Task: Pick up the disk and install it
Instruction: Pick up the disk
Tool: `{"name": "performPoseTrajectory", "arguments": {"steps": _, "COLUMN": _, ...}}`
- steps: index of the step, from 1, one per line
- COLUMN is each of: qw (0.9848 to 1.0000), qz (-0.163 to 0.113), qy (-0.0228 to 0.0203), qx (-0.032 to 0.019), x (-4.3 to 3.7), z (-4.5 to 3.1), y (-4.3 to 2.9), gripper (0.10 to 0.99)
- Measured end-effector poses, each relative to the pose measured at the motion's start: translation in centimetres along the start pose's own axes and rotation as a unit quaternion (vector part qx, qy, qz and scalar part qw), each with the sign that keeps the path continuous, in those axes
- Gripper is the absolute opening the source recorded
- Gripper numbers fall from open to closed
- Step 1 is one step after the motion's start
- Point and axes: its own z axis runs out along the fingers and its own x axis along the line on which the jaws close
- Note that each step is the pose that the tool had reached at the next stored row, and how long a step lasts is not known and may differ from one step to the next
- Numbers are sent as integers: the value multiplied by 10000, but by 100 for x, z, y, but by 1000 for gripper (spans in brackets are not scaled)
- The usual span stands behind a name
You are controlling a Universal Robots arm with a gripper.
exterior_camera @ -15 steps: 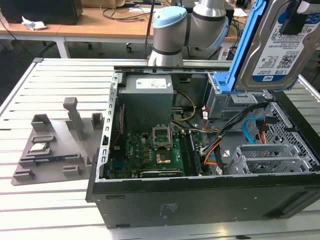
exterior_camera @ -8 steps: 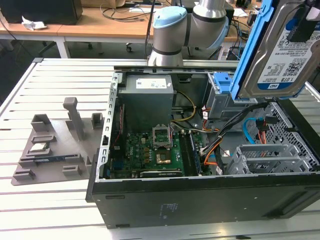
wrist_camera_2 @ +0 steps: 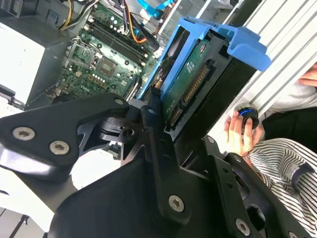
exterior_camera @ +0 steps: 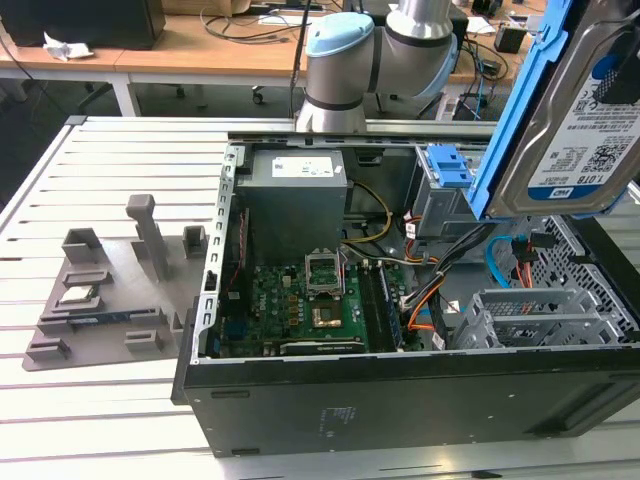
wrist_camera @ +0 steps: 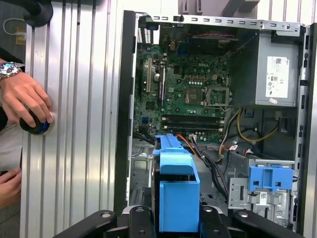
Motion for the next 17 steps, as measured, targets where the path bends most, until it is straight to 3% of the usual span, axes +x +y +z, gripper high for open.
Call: {"name": "performPoseTrajectory", "arguments": {"steps": 17, "qw": 10000, "qz": 0, "qy": 0, "qx": 0, "x": 216, "z": 13, "y": 10, "gripper": 361}}
